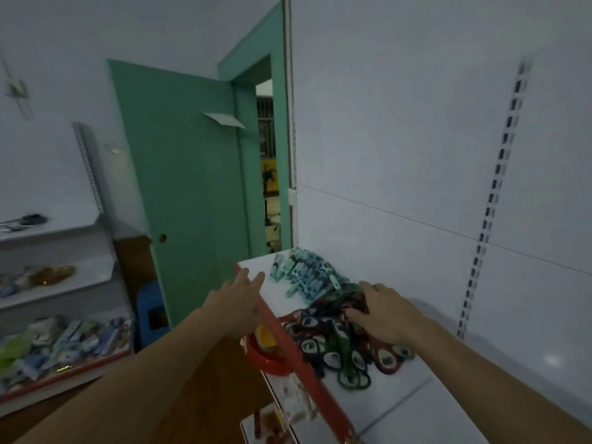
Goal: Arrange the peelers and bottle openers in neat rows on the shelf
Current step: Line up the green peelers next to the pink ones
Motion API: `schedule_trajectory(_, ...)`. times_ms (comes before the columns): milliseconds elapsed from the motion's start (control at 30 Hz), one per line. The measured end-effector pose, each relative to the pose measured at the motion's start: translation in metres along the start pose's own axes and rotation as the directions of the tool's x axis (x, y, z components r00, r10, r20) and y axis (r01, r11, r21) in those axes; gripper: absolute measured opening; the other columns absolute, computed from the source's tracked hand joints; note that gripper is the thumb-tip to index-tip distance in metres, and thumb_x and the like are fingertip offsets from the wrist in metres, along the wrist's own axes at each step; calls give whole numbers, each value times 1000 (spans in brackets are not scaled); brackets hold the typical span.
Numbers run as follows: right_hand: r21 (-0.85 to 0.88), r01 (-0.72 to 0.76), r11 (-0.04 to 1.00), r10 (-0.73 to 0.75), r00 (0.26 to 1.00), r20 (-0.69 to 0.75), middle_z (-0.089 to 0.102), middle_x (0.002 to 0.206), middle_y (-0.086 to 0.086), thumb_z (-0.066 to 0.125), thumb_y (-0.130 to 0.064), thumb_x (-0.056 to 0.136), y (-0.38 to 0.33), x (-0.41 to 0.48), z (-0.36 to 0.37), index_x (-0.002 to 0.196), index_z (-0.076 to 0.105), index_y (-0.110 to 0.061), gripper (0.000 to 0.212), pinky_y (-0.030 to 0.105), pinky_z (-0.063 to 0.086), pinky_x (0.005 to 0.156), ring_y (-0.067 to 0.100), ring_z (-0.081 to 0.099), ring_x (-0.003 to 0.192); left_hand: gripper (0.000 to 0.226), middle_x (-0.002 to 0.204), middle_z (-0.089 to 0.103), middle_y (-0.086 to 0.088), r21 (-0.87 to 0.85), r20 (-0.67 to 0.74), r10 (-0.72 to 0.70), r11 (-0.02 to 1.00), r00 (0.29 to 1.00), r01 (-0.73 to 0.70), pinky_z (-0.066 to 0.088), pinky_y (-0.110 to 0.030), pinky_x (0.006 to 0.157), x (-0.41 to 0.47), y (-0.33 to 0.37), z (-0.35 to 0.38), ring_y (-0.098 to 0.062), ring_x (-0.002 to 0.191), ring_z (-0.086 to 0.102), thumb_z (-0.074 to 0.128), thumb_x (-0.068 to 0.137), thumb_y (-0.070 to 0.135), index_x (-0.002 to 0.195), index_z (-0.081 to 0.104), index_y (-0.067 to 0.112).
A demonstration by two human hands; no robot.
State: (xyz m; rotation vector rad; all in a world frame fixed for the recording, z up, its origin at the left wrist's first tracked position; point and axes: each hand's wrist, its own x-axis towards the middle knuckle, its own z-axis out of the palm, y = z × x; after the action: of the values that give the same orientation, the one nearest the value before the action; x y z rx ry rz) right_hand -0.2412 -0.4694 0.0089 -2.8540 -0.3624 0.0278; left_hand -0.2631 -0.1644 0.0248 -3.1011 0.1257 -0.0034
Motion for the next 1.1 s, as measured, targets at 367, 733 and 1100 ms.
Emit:
schedule_trajectory(367, 132, 26, 991, -31, 999, 39, 46, 136, 8, 48, -55, 99, -23, 249, 29, 144, 43, -25, 54, 37, 46, 98, 26, 50, 120, 72, 155, 38, -16, -150, 114, 0, 989, 994, 17, 45, -48, 108, 246, -90, 27, -34, 135, 47, 49, 101, 46, 159, 21, 14)
schedule_trajectory(733, 111, 25, 993, -19, 999, -50, 56, 123, 6, 57, -33, 99, -34, 368, 69, 123, 60, -21, 27, 35, 47, 94, 25, 55, 112, 73, 156, 38, -17, -217, 243, 134, 973, 961, -81, 48, -44, 103, 406, -115, 71, -33, 130, 50, 49, 102, 46, 158, 20, 9)
schedule_trajectory(1100, -256, 182, 950, -154, 980, 124, 59, 110, 1, 35, -40, 105, -33, 358, 97, 109, 65, -21, 36, 37, 40, 90, 22, 49, 103, 97, 165, 28, -17, -543, 426, 22, 806, 904, 237, 36, -36, 115, 428, -83, 115, -34, 146, 37, 55, 96, 57, 163, 6, 6)
